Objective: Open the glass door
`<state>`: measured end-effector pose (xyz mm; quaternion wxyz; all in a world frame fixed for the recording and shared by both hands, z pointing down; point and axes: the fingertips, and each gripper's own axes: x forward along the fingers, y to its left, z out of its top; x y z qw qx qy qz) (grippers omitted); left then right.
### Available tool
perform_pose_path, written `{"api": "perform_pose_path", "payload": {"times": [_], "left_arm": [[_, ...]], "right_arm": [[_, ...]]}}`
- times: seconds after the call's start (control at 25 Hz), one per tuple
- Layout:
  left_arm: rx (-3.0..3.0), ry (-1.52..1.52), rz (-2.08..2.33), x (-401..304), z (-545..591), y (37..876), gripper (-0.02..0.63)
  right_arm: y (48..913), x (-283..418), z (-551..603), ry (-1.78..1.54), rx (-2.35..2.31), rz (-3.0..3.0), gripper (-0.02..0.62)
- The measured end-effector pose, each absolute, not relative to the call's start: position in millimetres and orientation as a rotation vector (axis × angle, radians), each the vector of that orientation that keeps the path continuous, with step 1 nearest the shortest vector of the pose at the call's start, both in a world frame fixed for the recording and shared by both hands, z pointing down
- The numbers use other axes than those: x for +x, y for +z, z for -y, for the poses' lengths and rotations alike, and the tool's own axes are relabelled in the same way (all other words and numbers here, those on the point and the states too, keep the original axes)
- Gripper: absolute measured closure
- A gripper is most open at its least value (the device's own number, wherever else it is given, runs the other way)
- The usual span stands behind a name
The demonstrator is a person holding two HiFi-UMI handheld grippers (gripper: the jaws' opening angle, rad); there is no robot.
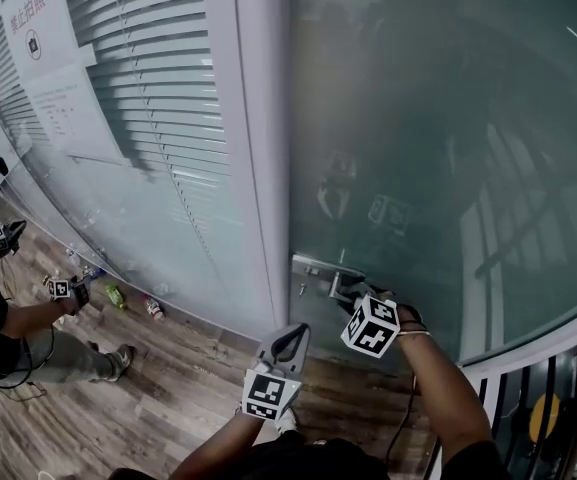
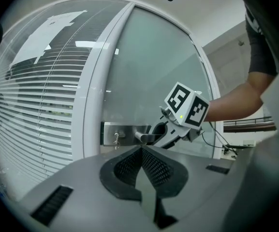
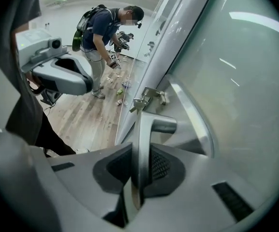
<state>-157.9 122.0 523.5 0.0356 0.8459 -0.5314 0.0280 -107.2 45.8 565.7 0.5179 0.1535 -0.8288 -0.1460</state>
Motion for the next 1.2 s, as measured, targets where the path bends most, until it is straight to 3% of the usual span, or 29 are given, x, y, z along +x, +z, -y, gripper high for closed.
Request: {"api": "perform_pose_path", "payload": {"times": [0.2, 1.2], "left_arm": [[2.594, 0.086, 1.616, -155.4, -121.0, 528.8, 0.603], [2.597, 0.177, 1.554, -150.4, -110.8, 552.9, 0.603]], "right_arm": [[569.8, -108.3, -47.5, -0.388, 0.348, 1.991, 0.577], [570.6, -131.2, -46.5, -0.085, 0.319, 2.628, 0.569]]}}
